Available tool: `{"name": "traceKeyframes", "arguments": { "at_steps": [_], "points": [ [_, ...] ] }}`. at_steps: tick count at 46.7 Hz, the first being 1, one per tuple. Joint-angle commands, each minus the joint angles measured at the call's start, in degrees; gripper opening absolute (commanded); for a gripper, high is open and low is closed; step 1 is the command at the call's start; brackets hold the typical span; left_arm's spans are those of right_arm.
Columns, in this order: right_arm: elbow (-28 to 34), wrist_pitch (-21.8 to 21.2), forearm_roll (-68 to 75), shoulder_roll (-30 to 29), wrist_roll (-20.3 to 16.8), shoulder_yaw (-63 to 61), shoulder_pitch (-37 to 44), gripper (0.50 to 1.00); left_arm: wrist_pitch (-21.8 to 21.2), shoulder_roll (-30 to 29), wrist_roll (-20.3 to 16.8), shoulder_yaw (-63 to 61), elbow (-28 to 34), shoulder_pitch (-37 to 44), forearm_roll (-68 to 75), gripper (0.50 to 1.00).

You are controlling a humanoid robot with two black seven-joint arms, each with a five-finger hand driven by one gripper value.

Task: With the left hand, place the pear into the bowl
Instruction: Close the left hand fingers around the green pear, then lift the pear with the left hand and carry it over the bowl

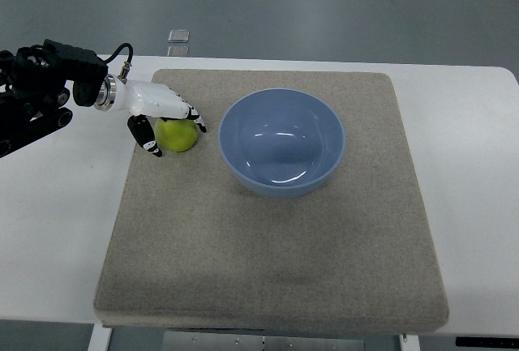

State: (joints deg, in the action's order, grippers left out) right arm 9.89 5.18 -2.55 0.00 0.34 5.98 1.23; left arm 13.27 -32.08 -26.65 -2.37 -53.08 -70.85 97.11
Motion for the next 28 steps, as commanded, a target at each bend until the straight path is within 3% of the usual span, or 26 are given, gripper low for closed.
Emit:
{"name": "traceKeyframes", "arguments": {
  "at_steps": [1, 8, 28],
  "points": [
    [0.04, 0.0, 0.0, 0.0, 0.01, 0.0, 0.0, 0.924, 0.0, 0.0, 0.11, -0.09, -0.01, -0.08, 0.01, 0.712],
    [0.04, 0.0, 0.0, 0.0, 0.01, 0.0, 0.0, 0.924, 0.0, 0.09, 0.37, 0.0, -0.01, -0.25, 0.01, 0.5],
    [-0.05, 0.0, 0.0, 0.0, 0.01, 0.0, 0.0, 0.924, -0.09, 0.09, 0.72, 2.89, -0.01, -1.04, -2.01, 0.5]
  ]
}}
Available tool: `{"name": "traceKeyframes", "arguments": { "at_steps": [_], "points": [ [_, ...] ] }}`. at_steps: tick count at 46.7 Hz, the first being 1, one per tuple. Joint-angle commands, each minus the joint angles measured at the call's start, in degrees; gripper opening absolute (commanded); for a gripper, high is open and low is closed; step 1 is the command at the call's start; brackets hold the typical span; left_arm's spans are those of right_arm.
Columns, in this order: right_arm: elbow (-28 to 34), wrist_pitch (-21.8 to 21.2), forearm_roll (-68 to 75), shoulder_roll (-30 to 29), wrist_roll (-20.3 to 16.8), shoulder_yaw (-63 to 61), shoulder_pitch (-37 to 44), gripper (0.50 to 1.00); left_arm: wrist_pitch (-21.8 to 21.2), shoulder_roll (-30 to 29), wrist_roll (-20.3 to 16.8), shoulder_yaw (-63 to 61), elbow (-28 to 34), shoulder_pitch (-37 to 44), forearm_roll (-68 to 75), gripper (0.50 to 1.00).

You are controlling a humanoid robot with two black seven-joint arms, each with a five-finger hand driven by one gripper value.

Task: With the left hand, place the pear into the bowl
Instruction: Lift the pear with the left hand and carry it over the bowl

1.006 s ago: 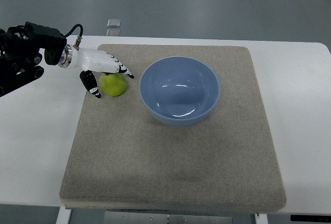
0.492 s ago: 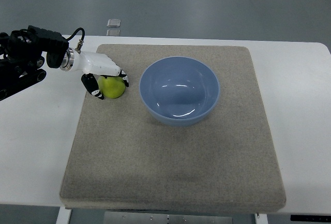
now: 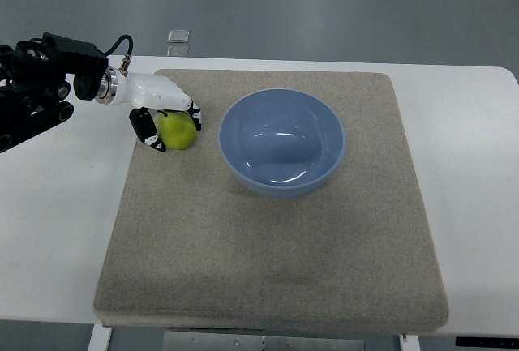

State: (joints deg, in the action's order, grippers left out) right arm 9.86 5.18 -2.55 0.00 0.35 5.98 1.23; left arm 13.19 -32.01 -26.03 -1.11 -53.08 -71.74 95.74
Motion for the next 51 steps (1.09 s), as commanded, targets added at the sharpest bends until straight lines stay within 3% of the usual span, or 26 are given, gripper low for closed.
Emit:
{"name": "traceKeyframes", "arguments": {
  "at_steps": [1, 17, 34, 51],
  "points": [
    [0.07, 0.0, 0.0, 0.0, 0.0, 0.0, 0.0, 0.924, -0.01, -0.07, 0.1, 2.42, 0.0, -0.24, -0.9, 0.5],
    [0.07, 0.0, 0.0, 0.0, 0.0, 0.0, 0.0, 0.924, -0.01, 0.19, 0.19, 11.83, -1.23, -3.23, -2.92, 0.5],
    [-0.02, 0.0, 0.0, 0.0, 0.0, 0.0, 0.0, 0.924, 0.26, 3.18, 0.19, 12.18, -8.44, -5.17, -6.09, 0.5],
    [0.07, 0.0, 0.0, 0.0, 0.0, 0.0, 0.0, 0.924, 0.96, 4.76, 0.19, 11.22, -11.6, -4.2, -6.0, 0.5]
  ]
}}
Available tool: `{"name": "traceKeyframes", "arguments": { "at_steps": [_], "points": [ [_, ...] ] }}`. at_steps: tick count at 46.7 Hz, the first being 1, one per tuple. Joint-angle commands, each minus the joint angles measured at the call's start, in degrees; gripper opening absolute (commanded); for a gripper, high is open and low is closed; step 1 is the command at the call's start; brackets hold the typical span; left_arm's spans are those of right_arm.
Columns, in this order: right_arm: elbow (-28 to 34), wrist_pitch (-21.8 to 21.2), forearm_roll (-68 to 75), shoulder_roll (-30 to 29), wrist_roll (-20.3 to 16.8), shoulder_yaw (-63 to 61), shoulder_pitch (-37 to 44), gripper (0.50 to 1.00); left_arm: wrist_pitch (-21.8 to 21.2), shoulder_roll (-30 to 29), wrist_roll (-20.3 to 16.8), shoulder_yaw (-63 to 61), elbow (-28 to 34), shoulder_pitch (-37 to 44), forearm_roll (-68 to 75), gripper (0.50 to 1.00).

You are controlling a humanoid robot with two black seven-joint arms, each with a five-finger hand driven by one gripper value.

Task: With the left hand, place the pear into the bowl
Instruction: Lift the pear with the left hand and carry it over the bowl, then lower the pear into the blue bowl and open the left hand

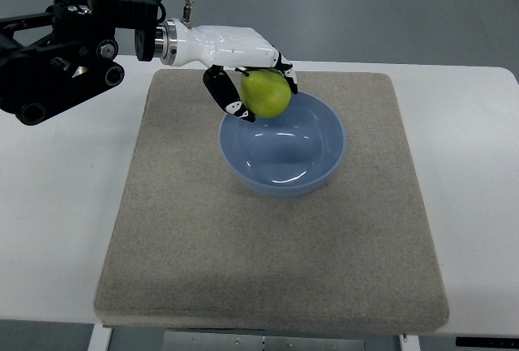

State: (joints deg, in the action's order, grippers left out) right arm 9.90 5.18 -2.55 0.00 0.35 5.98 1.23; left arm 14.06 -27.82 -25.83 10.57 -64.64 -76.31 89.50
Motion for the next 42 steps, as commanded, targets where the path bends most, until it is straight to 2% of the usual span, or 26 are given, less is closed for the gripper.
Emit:
{"name": "traceKeyframes", "arguments": {
  "at_steps": [1, 20, 30, 42],
  "points": [
    [-0.05, 0.0, 0.0, 0.0, 0.0, 0.0, 0.0, 0.924, 0.09, 0.74, -0.01, -0.63, -0.05, 0.46, 0.33, 0.5],
    [0.04, 0.0, 0.0, 0.0, 0.0, 0.0, 0.0, 0.924, 0.18, 2.5, 0.52, -2.83, 0.74, 2.74, 1.03, 0.5],
    [-0.05, 0.0, 0.0, 0.0, 0.0, 0.0, 0.0, 0.924, 0.09, 4.17, 0.61, -3.54, 4.08, 3.09, 1.03, 0.5],
    [-0.05, 0.0, 0.0, 0.0, 0.0, 0.0, 0.0, 0.924, 0.09, 4.88, 0.61, -3.89, 4.43, 4.06, 0.94, 0.5]
  ]
}}
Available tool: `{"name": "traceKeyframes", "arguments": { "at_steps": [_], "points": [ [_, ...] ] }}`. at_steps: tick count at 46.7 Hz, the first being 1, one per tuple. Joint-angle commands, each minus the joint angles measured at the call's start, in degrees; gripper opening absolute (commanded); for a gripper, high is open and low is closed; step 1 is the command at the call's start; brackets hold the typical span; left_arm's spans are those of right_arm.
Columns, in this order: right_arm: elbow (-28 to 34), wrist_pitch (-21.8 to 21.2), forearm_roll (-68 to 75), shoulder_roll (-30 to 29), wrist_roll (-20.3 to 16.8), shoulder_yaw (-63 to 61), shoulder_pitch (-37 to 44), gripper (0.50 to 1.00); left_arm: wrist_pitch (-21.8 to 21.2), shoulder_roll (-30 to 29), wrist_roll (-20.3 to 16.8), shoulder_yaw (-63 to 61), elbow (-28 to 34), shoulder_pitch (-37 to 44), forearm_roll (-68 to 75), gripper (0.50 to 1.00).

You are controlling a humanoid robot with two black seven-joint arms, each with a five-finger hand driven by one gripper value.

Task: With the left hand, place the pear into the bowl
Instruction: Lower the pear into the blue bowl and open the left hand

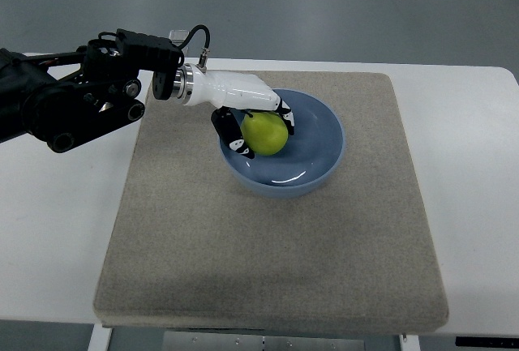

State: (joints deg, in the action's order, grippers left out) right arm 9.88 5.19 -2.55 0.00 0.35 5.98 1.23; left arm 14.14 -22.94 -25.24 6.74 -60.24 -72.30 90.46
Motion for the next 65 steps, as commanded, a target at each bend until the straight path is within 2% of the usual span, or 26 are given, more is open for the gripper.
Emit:
{"name": "traceKeyframes", "arguments": {
  "at_steps": [1, 8, 10, 17, 21, 23, 25, 28, 30, 31, 35, 65],
  "points": [
    [0.05, 0.0, 0.0, 0.0, 0.0, 0.0, 0.0, 0.924, 0.01, 0.0, 0.02, -0.06, 0.03, 0.14, -0.02, 0.5],
    [-0.04, 0.0, 0.0, 0.0, 0.0, 0.0, 0.0, 0.924, 0.01, 0.27, 0.02, 0.03, -0.05, 0.76, -0.02, 0.503],
    [0.05, 0.0, 0.0, 0.0, 0.0, 0.0, 0.0, 0.924, -0.08, 0.44, 0.02, 0.03, 0.03, 0.94, -0.1, 0.576],
    [-0.04, 0.0, 0.0, 0.0, 0.0, 0.0, 0.0, 0.924, -0.25, 0.53, -0.07, 0.03, 0.03, 1.37, -0.1, 0.745],
    [0.05, 0.0, 0.0, 0.0, 0.0, 0.0, 0.0, 0.924, -0.25, 0.53, -0.07, 0.03, 0.03, 1.46, -0.1, 0.793],
    [0.05, 0.0, 0.0, 0.0, 0.0, 0.0, 0.0, 0.924, -0.34, 0.53, -0.07, 0.03, 0.12, 1.46, -0.19, 0.846],
    [-0.04, 0.0, 0.0, 0.0, 0.0, 0.0, 0.0, 0.924, -0.43, 0.53, -0.07, 0.03, 0.38, 1.55, -0.19, 0.878],
    [-0.04, 0.0, 0.09, 0.0, 0.0, 0.0, 0.0, 0.924, -0.43, 0.53, -0.07, 0.03, 0.38, 1.55, -0.54, 0.902],
    [-0.04, 0.0, 0.0, 0.0, 0.0, 0.0, 0.0, 0.924, -0.43, 0.44, -0.07, 0.03, 0.38, 1.55, -0.81, 0.966],
    [-0.04, 0.0, 0.0, 0.0, 0.0, 0.0, 0.0, 0.924, -0.51, 0.53, -0.07, 0.12, 0.38, 1.55, -0.89, 0.975],
    [0.05, 0.0, 0.0, 0.0, 0.0, 0.0, 0.0, 0.924, -0.43, 0.44, -0.07, 0.12, 0.38, 1.55, -0.98, 0.99],
    [0.05, 0.0, 0.0, 0.0, 0.0, 0.0, 0.0, 0.924, -0.87, 0.62, -0.07, 2.22, 0.21, 0.85, -1.16, 0.99]
  ]
}}
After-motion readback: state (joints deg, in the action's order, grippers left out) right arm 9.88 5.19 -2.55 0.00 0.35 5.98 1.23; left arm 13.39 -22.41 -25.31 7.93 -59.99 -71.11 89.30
